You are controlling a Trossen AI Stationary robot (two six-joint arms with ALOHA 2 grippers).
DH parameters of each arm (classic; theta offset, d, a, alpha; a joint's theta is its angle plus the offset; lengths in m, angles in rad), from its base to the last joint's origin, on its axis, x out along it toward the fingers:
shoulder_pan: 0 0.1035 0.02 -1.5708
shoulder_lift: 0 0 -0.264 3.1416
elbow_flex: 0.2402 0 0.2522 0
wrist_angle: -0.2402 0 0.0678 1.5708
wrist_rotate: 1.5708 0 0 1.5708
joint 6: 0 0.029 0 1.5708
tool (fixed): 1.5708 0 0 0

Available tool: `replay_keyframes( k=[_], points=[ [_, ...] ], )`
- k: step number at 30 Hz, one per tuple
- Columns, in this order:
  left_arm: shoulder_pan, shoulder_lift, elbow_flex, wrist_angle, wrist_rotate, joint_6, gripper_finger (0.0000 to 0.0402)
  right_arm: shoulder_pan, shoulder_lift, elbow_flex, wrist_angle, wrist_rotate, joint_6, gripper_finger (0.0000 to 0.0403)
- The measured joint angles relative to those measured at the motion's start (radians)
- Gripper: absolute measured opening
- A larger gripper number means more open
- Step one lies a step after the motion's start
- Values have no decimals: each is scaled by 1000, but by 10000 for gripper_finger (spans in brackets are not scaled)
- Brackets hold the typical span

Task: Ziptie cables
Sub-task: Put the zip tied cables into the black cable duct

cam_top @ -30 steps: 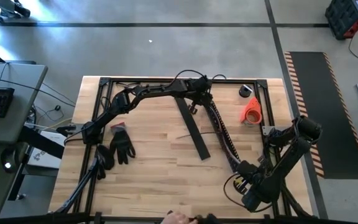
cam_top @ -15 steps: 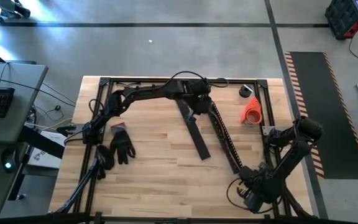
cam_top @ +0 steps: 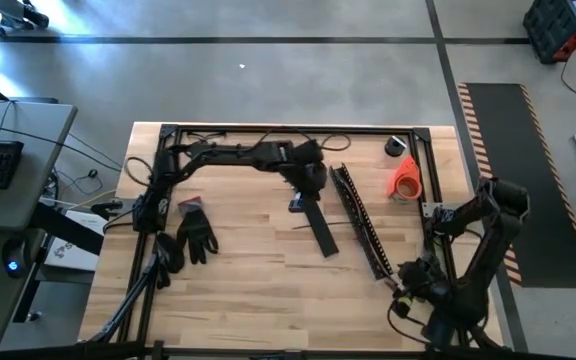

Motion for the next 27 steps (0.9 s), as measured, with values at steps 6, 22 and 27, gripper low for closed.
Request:
replay_keyframes(
  k=[6,22,27],
  points=[
    [-2,-218,-365,348,-72,-131,0,-85,3,-100,67,-52,-52,274],
    [-107,-474,-807,592,-277,-345,0,-492,-3,-143,203,-132,-522,264],
    [-145,-474,-852,563,-300,-367,0,-584,-56,-265,432,-172,-662,232]
  ],
)
